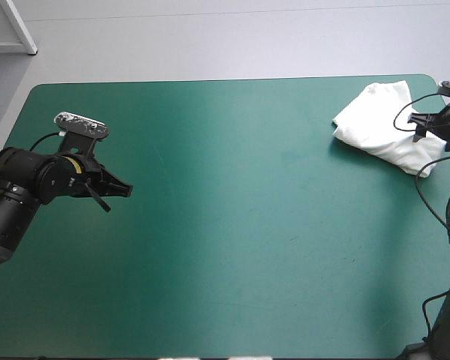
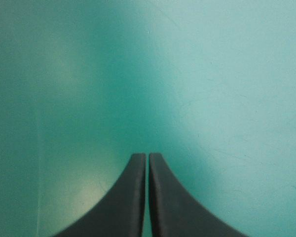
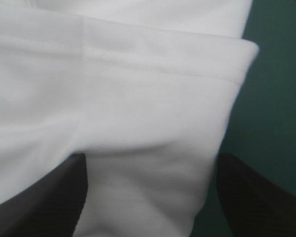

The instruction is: Fold the cloth

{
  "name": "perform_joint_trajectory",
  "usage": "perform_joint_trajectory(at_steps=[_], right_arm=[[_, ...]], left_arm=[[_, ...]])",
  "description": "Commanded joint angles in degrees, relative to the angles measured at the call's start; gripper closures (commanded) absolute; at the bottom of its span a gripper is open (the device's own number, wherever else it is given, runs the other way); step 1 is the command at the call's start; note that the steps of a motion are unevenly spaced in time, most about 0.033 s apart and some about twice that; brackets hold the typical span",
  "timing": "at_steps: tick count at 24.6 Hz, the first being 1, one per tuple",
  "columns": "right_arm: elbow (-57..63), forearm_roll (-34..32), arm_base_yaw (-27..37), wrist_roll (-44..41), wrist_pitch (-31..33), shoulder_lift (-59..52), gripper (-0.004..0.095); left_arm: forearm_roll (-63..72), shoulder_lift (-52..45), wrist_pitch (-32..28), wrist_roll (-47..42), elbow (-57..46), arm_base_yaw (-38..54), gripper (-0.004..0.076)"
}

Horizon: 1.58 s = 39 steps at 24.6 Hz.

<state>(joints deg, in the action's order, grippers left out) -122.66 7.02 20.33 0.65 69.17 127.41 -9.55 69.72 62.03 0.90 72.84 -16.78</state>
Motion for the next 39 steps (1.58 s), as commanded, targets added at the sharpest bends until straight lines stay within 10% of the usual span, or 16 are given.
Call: perform_joint_trajectory(at_steps=[1,10,16,22,28,39], right_arm=[[-2.4,-2.6,0.3,-1.5,-1.5,-7.3,0.0226],[-2.4,-0.4,0.3,-1.7,-1.5,-18.6,0.0914],[-0.7,14.3,-3.1,3.0,-1.5,-27.6,0.0925],[8.0,5.2,-18.5,7.3,-3.2,-38.5,0.0924],[46.8,-1.5,-41.1,7.0,-37.3,-58.7,0.0925],[99.1,0.0,-42.4,7.1,-63.0,-82.2,0.0925]], left_arm=[[-0.7,-1.6,-3.5,0.2,1.5,0.0,0.0705],[-0.8,-2.4,-15.8,0.2,1.5,0.0,0.0705],[-0.3,-2.6,-22.7,0.2,1.5,0.0,0.0705],[-0.3,-4.2,-25.7,0.1,1.5,0.0,0.0705],[-0.2,-6.8,-31.6,1.4,-6.6,0.0,0.0705],[2.7,-27.9,-43.3,1.7,-43.7,0.0,0.0705]])
